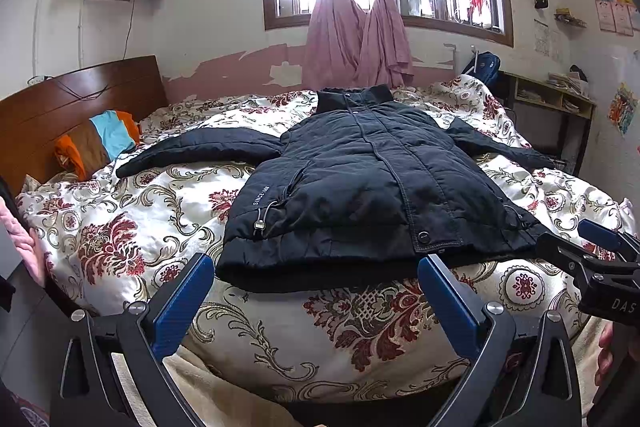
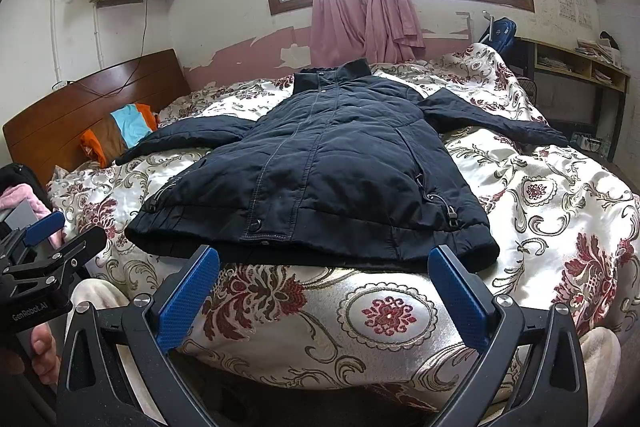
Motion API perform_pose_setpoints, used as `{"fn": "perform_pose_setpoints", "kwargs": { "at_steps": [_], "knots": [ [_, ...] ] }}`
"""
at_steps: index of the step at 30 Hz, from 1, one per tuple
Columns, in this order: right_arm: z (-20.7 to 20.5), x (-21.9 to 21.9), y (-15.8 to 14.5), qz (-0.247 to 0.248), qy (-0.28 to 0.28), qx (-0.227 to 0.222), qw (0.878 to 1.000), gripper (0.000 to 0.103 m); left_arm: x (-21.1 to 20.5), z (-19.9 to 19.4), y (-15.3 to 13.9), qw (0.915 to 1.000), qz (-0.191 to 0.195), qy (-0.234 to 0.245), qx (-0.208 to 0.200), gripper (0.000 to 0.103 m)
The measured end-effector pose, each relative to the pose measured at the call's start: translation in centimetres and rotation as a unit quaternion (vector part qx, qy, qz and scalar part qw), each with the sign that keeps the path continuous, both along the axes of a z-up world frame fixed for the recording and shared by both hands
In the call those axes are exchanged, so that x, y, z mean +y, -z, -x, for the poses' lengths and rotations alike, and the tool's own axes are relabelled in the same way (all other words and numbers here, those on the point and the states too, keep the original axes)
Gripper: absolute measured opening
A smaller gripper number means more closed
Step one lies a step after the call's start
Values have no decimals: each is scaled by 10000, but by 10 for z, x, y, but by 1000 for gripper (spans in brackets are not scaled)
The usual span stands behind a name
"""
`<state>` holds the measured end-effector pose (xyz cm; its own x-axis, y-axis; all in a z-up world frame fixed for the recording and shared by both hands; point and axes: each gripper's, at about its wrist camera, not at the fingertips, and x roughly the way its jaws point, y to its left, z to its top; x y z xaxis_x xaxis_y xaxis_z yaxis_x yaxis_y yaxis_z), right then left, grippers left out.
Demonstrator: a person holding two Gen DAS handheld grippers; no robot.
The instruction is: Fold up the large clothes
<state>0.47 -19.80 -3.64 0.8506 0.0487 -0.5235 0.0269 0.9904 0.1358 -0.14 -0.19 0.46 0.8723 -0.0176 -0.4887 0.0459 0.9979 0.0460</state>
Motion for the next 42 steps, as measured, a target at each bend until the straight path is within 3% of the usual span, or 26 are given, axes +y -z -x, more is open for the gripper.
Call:
{"fn": "perform_pose_setpoints", "kwargs": {
  "at_steps": [23,28,31,35,37,42],
  "knots": [
    [0,1,1,12,-7,6,10000,102,0,0,1,10000,-1,-10,17,103],
    [-3,-5,-3,-55,10,79,10000,102,3,-15,4,9987,75,69,498,103],
    [-11,-24,-15,-122,7,-13,9999,102,3,-32,-2,9969,79,71,781,103],
    [-42,-69,-26,-114,180,-88,9997,102,-4,-66,-20,9975,-89,-41,703,103],
    [-69,-100,-25,-276,212,53,9994,102,-12,-89,-26,9971,-115,133,741,103],
    [-131,-177,-11,-956,407,145,9945,102,-44,-172,-38,9894,462,705,1182,103]
  ]
}}
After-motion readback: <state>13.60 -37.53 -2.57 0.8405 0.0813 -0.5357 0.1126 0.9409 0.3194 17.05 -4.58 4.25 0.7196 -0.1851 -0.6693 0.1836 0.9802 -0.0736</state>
